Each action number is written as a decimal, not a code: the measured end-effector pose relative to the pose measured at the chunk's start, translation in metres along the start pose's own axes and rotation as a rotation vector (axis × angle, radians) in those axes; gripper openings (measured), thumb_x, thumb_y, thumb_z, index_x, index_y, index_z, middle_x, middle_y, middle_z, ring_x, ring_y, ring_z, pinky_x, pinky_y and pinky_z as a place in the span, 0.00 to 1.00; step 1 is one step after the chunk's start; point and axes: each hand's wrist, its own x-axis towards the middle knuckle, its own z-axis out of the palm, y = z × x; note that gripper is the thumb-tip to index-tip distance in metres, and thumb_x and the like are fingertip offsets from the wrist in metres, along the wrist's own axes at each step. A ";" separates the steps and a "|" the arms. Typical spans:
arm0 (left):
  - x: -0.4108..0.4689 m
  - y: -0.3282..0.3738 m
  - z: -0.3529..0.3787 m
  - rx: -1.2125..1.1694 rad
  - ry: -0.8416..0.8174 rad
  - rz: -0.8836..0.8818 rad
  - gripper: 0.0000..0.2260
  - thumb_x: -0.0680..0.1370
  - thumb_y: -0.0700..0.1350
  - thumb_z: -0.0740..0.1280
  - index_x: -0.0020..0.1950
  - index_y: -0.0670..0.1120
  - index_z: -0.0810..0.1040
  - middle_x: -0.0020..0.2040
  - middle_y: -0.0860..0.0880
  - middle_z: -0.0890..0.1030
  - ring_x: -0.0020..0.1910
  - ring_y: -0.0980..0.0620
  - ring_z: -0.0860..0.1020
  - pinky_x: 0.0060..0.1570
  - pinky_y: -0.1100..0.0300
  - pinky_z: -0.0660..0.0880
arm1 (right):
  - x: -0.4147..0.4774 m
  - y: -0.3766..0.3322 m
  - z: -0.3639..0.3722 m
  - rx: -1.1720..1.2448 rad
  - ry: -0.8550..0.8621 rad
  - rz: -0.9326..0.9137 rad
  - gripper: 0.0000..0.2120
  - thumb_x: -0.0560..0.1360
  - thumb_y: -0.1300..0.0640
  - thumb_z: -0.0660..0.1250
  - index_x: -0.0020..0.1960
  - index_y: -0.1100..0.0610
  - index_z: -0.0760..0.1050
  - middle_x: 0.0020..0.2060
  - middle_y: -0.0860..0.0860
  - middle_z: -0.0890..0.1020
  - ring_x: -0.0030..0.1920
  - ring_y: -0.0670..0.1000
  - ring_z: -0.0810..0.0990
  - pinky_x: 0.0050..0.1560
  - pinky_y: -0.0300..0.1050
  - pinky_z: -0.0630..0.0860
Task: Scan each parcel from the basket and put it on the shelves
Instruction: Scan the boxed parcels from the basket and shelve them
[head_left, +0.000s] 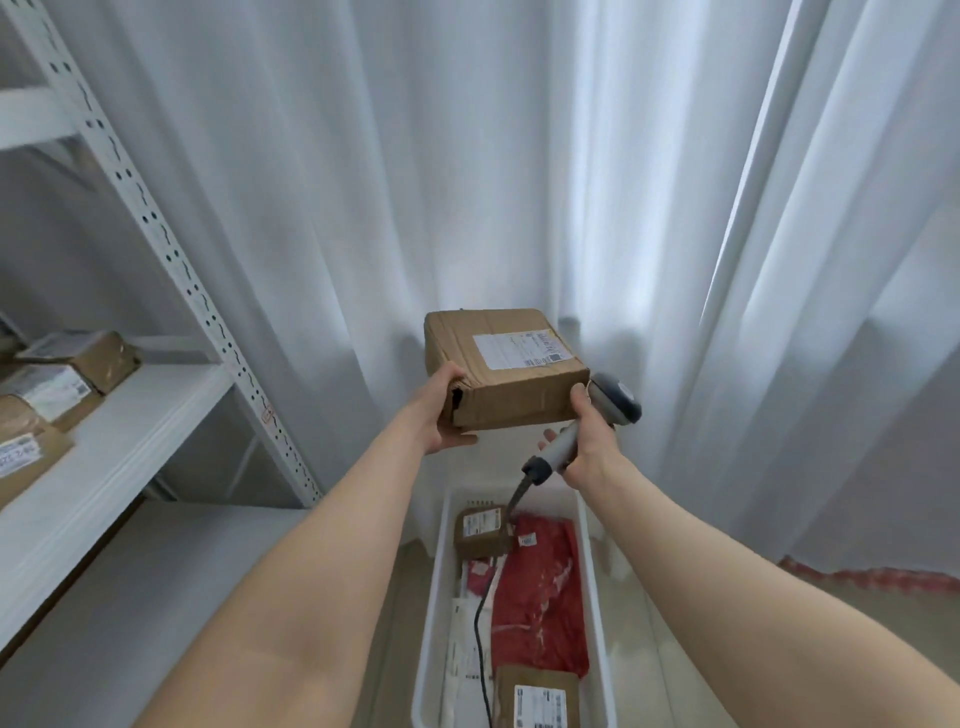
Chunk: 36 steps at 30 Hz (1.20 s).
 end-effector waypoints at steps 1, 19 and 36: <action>-0.009 -0.002 0.000 -0.015 -0.023 -0.004 0.12 0.72 0.52 0.68 0.47 0.45 0.74 0.43 0.44 0.78 0.45 0.44 0.79 0.46 0.47 0.79 | -0.007 -0.004 0.000 0.016 -0.003 -0.009 0.23 0.72 0.47 0.75 0.61 0.52 0.69 0.52 0.55 0.79 0.55 0.59 0.79 0.59 0.58 0.76; -0.158 -0.073 0.070 -0.117 -0.202 0.079 0.07 0.72 0.43 0.71 0.48 0.44 0.78 0.39 0.45 0.84 0.45 0.46 0.82 0.48 0.45 0.78 | -0.123 -0.017 -0.065 0.114 -0.155 -0.092 0.38 0.65 0.52 0.81 0.69 0.53 0.67 0.56 0.56 0.82 0.56 0.60 0.81 0.63 0.63 0.74; -0.172 -0.037 -0.040 0.167 0.159 0.131 0.24 0.69 0.65 0.70 0.55 0.48 0.76 0.48 0.49 0.80 0.50 0.50 0.77 0.59 0.42 0.71 | -0.143 0.008 -0.060 -0.143 -0.233 -0.250 0.27 0.68 0.65 0.75 0.65 0.61 0.72 0.52 0.60 0.84 0.50 0.60 0.84 0.55 0.63 0.79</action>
